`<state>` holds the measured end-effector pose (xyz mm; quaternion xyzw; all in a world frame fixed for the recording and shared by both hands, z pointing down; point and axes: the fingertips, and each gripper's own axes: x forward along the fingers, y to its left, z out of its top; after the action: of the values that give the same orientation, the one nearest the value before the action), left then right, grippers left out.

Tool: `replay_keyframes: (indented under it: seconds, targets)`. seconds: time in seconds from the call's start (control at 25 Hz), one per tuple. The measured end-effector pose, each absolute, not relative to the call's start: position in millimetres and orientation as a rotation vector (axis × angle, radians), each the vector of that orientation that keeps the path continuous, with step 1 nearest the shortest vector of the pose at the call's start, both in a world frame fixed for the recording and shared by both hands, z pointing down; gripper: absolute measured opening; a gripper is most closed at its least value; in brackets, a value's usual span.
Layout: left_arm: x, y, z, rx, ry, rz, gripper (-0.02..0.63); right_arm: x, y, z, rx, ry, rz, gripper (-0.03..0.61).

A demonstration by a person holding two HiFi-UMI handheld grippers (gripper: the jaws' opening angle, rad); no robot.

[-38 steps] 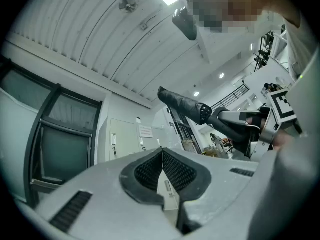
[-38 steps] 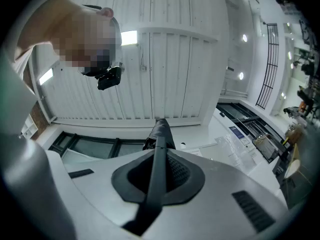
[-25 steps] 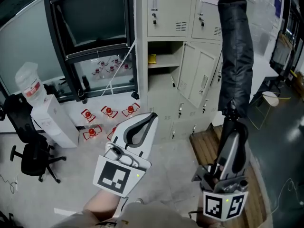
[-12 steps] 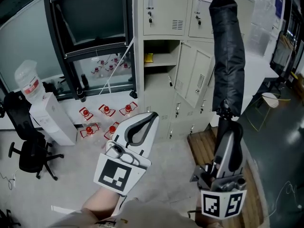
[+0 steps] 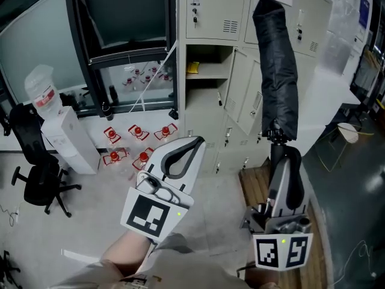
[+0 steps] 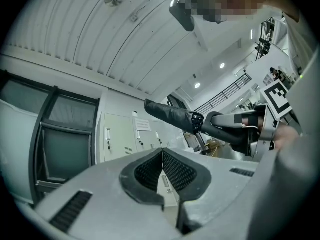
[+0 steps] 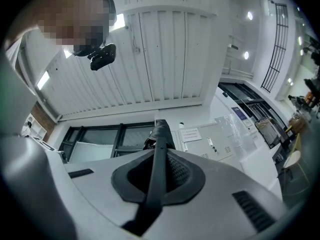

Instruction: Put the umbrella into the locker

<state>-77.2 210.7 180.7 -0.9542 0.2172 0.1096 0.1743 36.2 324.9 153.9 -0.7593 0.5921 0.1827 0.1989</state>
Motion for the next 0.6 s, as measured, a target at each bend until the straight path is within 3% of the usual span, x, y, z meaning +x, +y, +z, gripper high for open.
replay_keyframes:
  seconds: [0.6]
  targets:
    - [-42,160,223,-2.733,0.653,0.249,0.009,58,256,202,-2.185,1.827,0.344,0.014]
